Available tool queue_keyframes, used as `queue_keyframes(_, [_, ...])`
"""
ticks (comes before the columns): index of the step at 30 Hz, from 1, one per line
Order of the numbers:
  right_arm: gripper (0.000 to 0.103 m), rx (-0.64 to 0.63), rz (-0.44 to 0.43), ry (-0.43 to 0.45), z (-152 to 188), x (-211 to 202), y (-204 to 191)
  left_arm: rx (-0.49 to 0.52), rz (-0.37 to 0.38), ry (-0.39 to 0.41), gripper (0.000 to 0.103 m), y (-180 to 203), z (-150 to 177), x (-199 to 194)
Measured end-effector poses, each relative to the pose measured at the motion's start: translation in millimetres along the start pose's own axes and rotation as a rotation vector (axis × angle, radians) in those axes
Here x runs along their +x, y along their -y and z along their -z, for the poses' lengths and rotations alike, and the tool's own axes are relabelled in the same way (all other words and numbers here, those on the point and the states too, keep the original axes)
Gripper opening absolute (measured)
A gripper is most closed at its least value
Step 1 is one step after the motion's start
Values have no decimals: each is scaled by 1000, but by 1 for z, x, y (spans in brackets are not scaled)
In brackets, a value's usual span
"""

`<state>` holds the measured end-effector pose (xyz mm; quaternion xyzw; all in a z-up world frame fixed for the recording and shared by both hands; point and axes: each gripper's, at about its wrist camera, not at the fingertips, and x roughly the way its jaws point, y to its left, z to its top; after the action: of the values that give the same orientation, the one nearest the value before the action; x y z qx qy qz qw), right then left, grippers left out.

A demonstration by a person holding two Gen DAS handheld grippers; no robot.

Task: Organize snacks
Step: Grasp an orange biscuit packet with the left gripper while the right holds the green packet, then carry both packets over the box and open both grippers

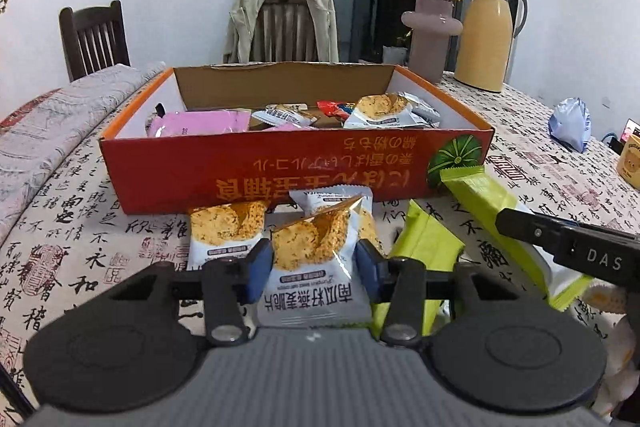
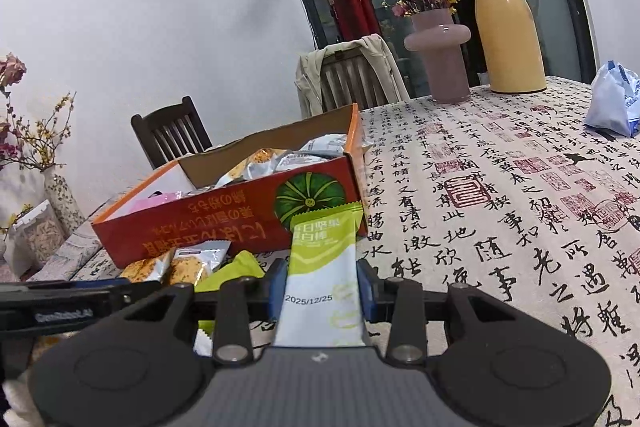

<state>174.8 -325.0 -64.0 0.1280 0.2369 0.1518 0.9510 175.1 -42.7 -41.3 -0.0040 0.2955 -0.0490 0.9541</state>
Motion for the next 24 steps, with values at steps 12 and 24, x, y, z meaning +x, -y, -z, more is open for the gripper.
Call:
queue_keyframes(12, [36,5,-26,39,3,-10,0,-4,10,48,26,-6,-5,-18])
queue_keyframes(24, [36,-47,-92,125,-17,-28,-22,-27,17,182,25,-18,-34,-49])
